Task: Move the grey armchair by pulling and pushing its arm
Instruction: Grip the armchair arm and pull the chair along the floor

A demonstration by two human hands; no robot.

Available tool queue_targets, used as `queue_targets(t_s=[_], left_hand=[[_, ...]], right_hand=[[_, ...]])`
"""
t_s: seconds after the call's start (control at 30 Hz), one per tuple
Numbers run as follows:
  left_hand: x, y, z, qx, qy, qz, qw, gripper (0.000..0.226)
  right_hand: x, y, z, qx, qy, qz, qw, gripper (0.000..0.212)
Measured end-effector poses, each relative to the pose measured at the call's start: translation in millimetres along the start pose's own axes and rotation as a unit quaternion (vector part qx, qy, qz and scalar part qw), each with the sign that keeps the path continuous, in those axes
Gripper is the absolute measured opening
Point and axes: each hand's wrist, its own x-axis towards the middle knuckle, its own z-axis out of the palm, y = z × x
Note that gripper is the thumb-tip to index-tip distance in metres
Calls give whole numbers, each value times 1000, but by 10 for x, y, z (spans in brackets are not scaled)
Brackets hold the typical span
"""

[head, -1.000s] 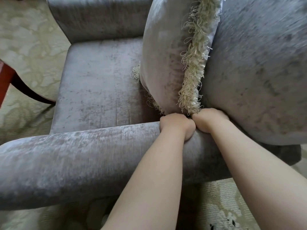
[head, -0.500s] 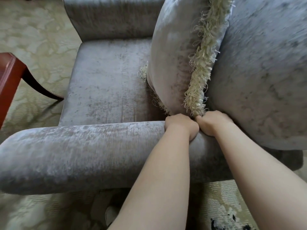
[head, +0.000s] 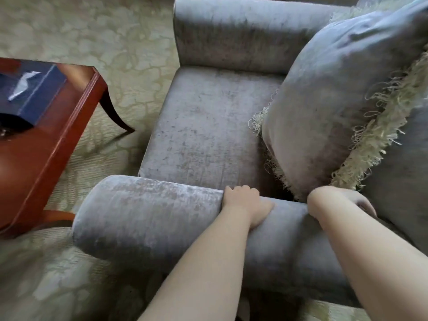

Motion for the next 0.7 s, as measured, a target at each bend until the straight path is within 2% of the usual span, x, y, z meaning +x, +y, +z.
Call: queue_targets(t_s=[0.07, 0.13, 0.2, 0.27, 0.33, 0.4, 0.7], left_hand=[[-82, -606, -131, 5, -16, -49, 999, 66], [-196, -1198, -235, 12, -13, -95, 995, 64], [-322, -1725, -300, 18, 4, -127, 992, 59], [-398, -2129, -324, 19, 18, -147, 989, 53], [-414, -2336, -319, 15, 34, -162, 986, 49], [-403, -2371, -303, 22, 55, -169, 984, 47], [-432, -2354, -298, 49, 57, -170, 983, 49]], right_hand=[[-295, -548, -253, -74, -3, -40, 996, 37], [-580, -1138, -392, -82, 61, -129, 986, 37], [-813, -1788, -340, 0, 123, -268, 956, 41], [-1030, -2347, -179, 117, 129, -341, 924, 41], [-1108, -2677, 5, 215, 124, -336, 909, 40], [-1066, -2770, 98, 253, 160, -311, 902, 42], [-1026, -2796, 89, 197, 166, -282, 924, 53]])
